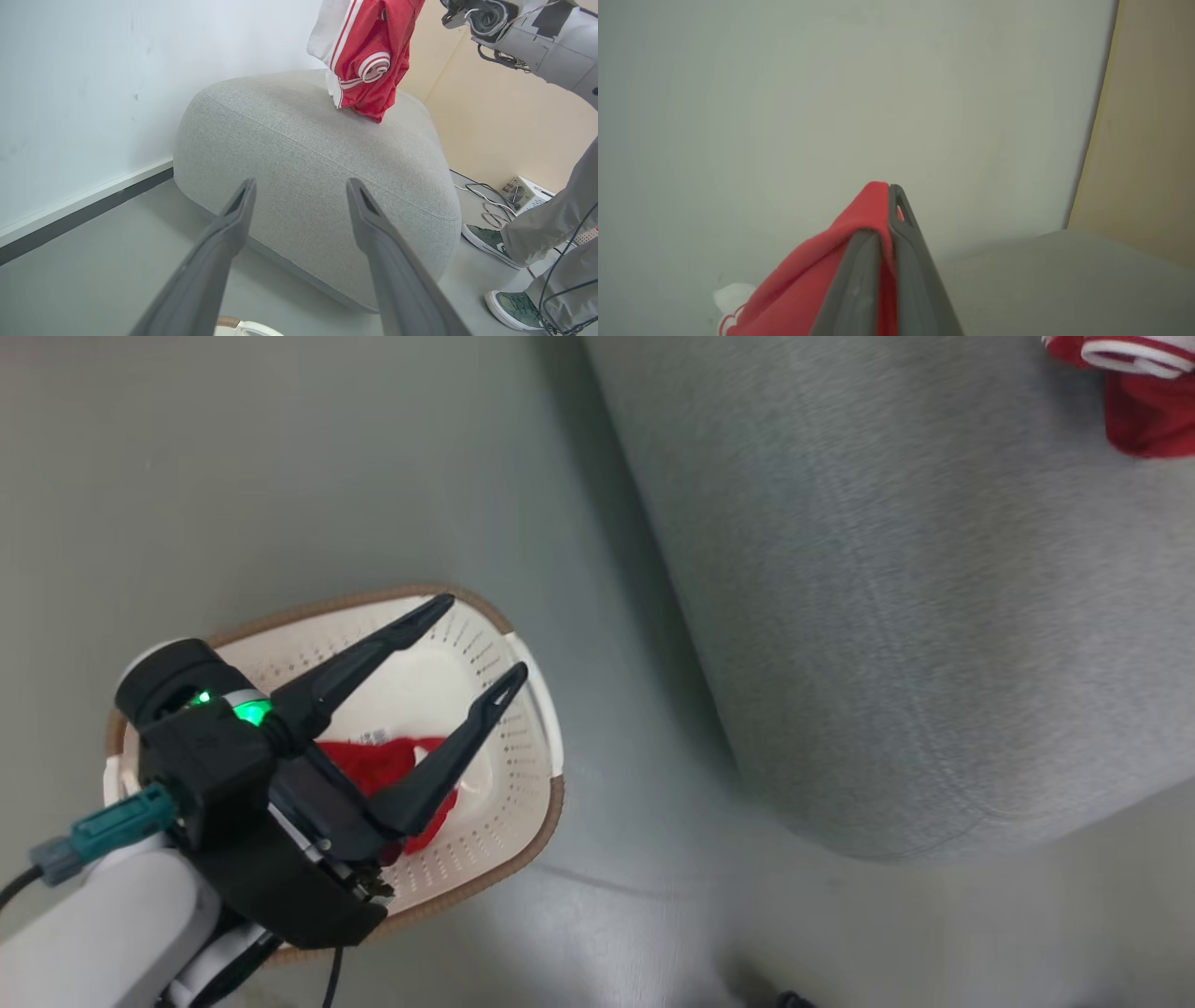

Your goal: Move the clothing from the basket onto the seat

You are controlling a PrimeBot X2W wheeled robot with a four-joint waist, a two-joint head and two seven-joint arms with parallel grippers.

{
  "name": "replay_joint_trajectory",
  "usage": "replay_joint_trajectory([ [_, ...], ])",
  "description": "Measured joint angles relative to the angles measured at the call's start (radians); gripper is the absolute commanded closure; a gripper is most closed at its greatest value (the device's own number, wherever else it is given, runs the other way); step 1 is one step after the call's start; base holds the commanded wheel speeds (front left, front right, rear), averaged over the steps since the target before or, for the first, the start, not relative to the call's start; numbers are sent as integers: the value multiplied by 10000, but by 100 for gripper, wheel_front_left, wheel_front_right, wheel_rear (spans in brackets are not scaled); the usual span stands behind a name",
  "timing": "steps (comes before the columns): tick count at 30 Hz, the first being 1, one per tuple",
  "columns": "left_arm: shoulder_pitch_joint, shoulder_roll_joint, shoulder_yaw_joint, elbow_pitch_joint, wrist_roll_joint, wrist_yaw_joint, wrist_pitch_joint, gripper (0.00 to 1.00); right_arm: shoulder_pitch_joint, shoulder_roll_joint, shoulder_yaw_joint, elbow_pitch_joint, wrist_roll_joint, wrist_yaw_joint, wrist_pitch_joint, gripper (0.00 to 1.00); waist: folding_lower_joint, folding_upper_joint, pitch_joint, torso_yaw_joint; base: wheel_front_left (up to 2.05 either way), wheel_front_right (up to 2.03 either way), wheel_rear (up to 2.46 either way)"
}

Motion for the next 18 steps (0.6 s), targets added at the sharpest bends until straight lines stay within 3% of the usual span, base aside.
replay_joint_trajectory([
  [7,-102,245,201,-25,0,-82,-178,0,1162,334,209,1582,-104,-268,382,100,-1,0,679,378,0,0,0],
  [15,-119,217,157,196,2,-169,-330,0,1848,629,993,3093,-573,-270,1160,100,-3,-1,701,498,0,0,0],
  [17,-120,176,140,228,2,-173,-364,0,1843,619,1110,3323,-616,-270,1271,48,-3,-1,626,477,0,0,0],
  [18,-119,155,127,251,2,-178,-366,0,1827,619,1152,3373,-656,-270,1279,0,-4,-1,585,466,0,0,0],
])
